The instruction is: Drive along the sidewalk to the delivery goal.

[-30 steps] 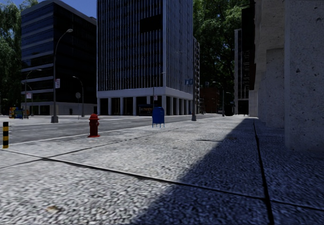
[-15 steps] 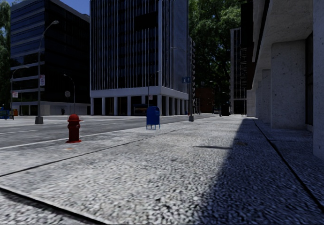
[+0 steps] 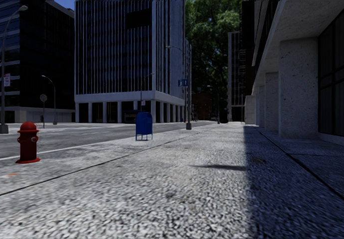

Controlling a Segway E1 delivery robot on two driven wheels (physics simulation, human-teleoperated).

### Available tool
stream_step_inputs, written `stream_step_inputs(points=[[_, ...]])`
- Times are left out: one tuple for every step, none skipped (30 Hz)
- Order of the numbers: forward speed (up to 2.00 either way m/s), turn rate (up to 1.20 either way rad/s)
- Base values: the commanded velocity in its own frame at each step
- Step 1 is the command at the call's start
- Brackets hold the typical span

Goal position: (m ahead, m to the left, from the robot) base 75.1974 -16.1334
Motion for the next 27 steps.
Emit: stream_step_inputs(points=[[2.00,-0.31],[2.00,-0.31],[2.00,-0.31],[2.00,-0.31],[2.00,-0.31],[2.00,-0.31],[2.00,-0.31],[2.00,-0.31],[2.00,-0.31],[2.00,-0.31],[2.00,-0.31],[2.00,-0.31],[2.00,-0.31],[2.00,-0.31],[2.00,-0.31],[2.00,-0.31],[2.00,-0.31],[2.00,-0.31],[2.00,-0.31],[2.00,-0.31],[2.00,-0.31],[2.00,-0.31],[2.00,-0.31],[2.00,-0.31],[2.00,-0.31],[2.00,-0.31],[2.00,-0.31]])
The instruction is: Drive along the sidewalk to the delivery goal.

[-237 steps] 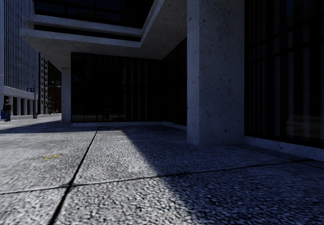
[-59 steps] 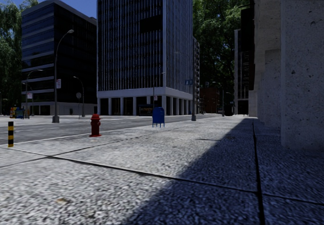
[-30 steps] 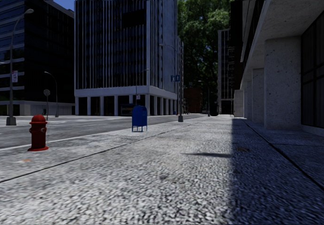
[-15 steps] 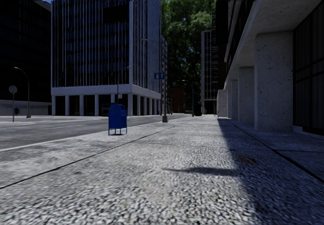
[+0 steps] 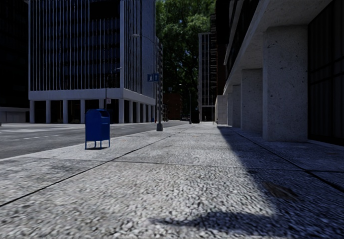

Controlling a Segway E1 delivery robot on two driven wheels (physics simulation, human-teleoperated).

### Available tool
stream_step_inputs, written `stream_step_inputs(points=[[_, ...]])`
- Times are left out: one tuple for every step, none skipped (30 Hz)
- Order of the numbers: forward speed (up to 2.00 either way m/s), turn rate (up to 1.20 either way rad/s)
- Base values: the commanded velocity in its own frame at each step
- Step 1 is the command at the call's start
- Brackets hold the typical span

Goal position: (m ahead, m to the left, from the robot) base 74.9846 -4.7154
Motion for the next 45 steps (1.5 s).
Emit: stream_step_inputs(points=[[2.00,-0.31],[2.00,-0.31],[2.00,-0.31],[2.00,-0.31],[2.00,-0.31],[2.00,-0.31],[2.00,-0.31],[2.00,-0.31],[2.00,-0.31],[2.00,-0.31],[2.00,-0.31],[2.00,-0.31],[2.00,-0.31],[2.00,-0.31],[2.00,-0.31],[2.00,-0.31],[2.00,-0.31],[2.00,-0.31],[2.00,-0.31],[2.00,-0.31],[2.00,-0.31],[2.00,-0.31],[2.00,-0.31],[2.00,-0.31],[2.00,-0.31],[2.00,-0.31],[2.00,-0.31],[2.00,-0.30],[2.00,-0.27],[2.00,-0.27],[2.00,-0.26],[2.00,-0.22],[2.00,0.00],[2.00,0.00],[2.00,0.00],[2.00,0.00],[2.00,0.00],[2.00,0.00],[2.00,0.00],[2.00,0.00],[2.00,0.00],[2.00,0.00],[2.00,0.00],[2.00,0.00],[2.00,0.00]])
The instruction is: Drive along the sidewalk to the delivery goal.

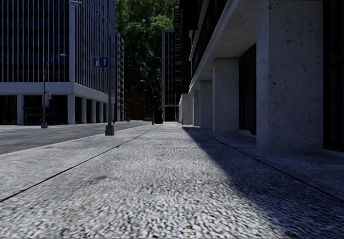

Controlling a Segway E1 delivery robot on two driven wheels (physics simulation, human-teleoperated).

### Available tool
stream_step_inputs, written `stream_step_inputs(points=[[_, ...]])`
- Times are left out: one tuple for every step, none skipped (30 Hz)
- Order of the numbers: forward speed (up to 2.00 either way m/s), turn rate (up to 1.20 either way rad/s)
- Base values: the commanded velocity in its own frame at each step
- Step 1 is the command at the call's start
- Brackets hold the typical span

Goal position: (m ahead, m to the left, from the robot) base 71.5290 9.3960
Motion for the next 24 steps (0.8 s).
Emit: stream_step_inputs(points=[[2.00,0.00],[2.00,0.00],[2.00,0.00],[2.00,0.00],[2.00,0.00],[2.00,0.00],[2.00,0.00],[2.00,0.00],[2.00,0.00],[2.00,0.00],[2.00,0.00],[2.00,0.00],[2.00,0.00],[2.00,0.00],[2.00,0.00],[2.00,0.00],[2.00,0.00],[2.00,0.00],[2.00,0.00],[2.00,0.00],[2.00,0.00],[2.00,0.00],[2.00,0.00],[2.00,0.00]])
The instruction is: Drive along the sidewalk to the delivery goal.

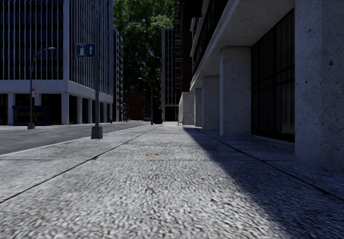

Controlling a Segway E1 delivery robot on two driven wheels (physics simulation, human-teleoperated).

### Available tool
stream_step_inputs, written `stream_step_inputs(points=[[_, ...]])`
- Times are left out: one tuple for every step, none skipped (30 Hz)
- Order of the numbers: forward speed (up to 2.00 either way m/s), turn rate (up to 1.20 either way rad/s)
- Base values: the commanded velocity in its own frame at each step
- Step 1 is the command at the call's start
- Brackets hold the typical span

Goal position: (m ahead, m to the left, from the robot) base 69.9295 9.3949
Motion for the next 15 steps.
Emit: stream_step_inputs(points=[[2.00,0.00],[2.00,0.00],[2.00,0.00],[2.00,0.00],[2.00,0.00],[2.00,0.00],[2.00,0.00],[2.00,0.00],[2.00,0.00],[2.00,0.00],[2.00,0.00],[2.00,0.00],[2.00,0.00],[2.00,0.00],[2.00,0.00]])
